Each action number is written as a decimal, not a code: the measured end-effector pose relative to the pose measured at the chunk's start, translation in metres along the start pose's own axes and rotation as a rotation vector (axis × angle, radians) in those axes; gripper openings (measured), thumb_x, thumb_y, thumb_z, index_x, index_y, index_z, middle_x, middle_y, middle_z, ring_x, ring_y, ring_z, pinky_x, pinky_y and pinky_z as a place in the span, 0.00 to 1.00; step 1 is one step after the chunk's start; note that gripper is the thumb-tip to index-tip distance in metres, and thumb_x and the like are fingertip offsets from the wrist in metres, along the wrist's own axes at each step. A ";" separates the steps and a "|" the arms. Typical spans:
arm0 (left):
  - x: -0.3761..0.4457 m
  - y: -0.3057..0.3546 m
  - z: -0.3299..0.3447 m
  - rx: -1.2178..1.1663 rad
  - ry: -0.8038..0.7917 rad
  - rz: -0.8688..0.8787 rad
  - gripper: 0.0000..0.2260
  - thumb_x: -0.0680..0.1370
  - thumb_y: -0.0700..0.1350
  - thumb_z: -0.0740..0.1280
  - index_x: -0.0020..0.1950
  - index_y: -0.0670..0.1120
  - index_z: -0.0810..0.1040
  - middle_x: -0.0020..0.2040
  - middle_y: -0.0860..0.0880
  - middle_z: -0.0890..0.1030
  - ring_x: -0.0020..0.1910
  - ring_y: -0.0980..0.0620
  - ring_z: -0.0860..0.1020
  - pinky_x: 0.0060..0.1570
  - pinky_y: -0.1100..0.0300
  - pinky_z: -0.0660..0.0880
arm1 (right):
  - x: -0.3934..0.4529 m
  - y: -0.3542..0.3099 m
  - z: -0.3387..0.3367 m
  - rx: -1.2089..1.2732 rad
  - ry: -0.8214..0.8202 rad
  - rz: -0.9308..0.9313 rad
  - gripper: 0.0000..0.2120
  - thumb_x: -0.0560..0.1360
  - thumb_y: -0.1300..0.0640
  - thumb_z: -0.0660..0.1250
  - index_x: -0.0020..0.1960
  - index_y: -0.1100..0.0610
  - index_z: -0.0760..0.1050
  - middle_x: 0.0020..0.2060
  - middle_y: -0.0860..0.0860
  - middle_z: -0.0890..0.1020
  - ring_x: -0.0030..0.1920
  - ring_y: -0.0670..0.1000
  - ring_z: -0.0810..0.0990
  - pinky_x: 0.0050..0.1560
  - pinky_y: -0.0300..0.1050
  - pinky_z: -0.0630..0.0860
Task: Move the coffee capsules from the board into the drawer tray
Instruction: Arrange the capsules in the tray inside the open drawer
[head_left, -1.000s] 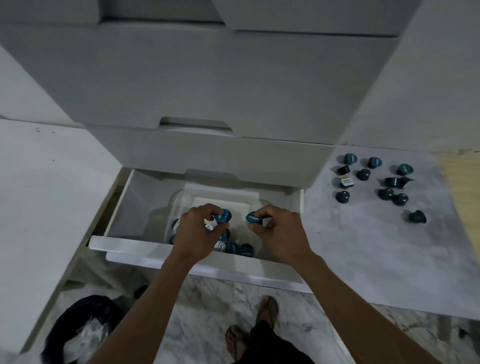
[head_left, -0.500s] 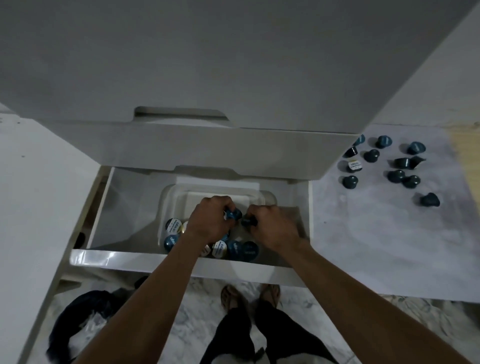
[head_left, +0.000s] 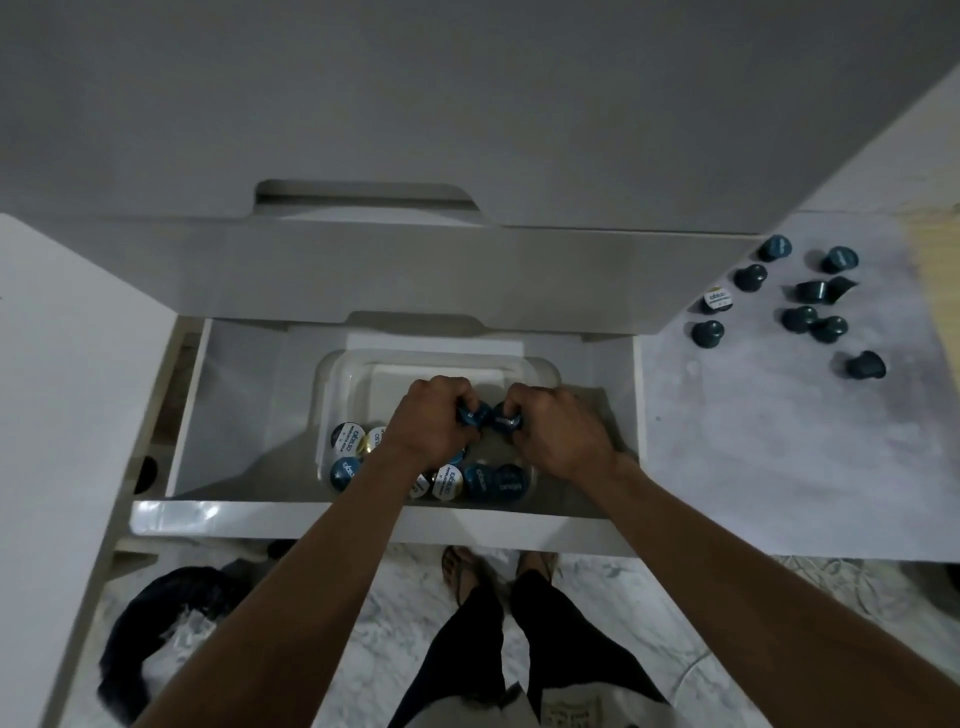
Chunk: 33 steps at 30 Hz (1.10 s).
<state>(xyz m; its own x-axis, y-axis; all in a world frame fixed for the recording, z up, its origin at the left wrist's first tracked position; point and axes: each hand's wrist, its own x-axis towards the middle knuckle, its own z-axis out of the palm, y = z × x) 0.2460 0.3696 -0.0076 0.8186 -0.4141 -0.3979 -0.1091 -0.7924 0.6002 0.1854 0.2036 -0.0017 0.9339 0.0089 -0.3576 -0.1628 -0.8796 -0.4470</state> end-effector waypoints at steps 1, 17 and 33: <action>-0.001 0.000 -0.001 -0.005 -0.007 -0.003 0.11 0.65 0.39 0.77 0.45 0.48 0.81 0.37 0.54 0.76 0.38 0.53 0.76 0.43 0.60 0.76 | 0.000 0.000 0.000 0.010 -0.007 0.006 0.10 0.73 0.56 0.70 0.53 0.51 0.75 0.48 0.51 0.83 0.47 0.55 0.81 0.40 0.45 0.74; -0.002 -0.005 0.005 -0.029 -0.076 0.030 0.11 0.71 0.37 0.73 0.51 0.47 0.82 0.42 0.52 0.80 0.42 0.56 0.78 0.42 0.69 0.74 | -0.004 0.001 -0.006 0.016 -0.082 -0.002 0.12 0.78 0.53 0.62 0.59 0.48 0.78 0.53 0.54 0.83 0.51 0.56 0.81 0.50 0.52 0.80; -0.008 -0.002 -0.006 -0.032 -0.027 0.097 0.11 0.72 0.42 0.73 0.53 0.48 0.80 0.47 0.52 0.83 0.45 0.56 0.79 0.50 0.64 0.75 | -0.017 -0.003 -0.014 0.211 0.100 -0.011 0.15 0.75 0.57 0.68 0.62 0.52 0.77 0.59 0.50 0.82 0.57 0.51 0.80 0.59 0.49 0.78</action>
<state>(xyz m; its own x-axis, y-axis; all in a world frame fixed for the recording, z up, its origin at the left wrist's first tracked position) 0.2430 0.3776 -0.0016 0.7894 -0.5004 -0.3556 -0.1684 -0.7336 0.6584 0.1744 0.1996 0.0175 0.9611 -0.0385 -0.2734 -0.2056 -0.7607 -0.6156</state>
